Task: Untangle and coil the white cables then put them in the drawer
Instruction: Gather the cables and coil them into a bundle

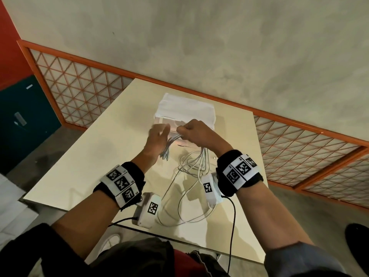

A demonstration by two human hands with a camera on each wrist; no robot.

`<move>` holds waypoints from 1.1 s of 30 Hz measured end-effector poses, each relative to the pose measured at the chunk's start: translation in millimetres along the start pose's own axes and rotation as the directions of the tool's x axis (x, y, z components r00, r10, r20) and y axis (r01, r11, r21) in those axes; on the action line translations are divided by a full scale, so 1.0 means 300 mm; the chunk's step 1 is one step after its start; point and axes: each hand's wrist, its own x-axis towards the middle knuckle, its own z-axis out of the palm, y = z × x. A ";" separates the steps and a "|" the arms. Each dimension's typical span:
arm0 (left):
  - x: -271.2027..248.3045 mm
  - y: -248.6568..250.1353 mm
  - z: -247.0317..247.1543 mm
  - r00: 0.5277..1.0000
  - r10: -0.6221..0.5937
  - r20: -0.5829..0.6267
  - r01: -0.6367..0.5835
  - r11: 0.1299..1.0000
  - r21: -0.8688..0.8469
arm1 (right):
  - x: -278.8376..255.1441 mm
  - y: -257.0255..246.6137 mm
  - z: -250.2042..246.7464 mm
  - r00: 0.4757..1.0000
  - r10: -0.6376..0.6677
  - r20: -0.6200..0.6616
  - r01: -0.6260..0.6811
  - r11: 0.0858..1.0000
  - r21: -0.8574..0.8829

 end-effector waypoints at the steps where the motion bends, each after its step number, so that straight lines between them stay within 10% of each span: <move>1: -0.025 0.027 -0.003 0.995 0.061 0.073 -0.059 0.997 -0.040 | -0.001 -0.001 -0.008 1.000 0.010 0.013 -0.010 1.000 0.017; 9: -0.091 0.056 -0.019 0.858 0.061 0.511 0.023 0.987 -0.157 | 0.006 0.030 -0.047 0.997 0.045 -0.068 -0.032 0.983 0.178; 18: -0.064 0.127 -0.022 0.900 0.249 0.357 -0.145 0.945 -0.294 | 0.014 0.122 0.070 0.990 0.141 -0.005 -0.099 0.721 0.685; 33: -0.034 0.028 0.010 0.921 0.208 0.329 -0.115 0.952 -0.283 | 0.060 0.035 0.132 0.934 0.319 -0.163 -0.087 0.644 0.760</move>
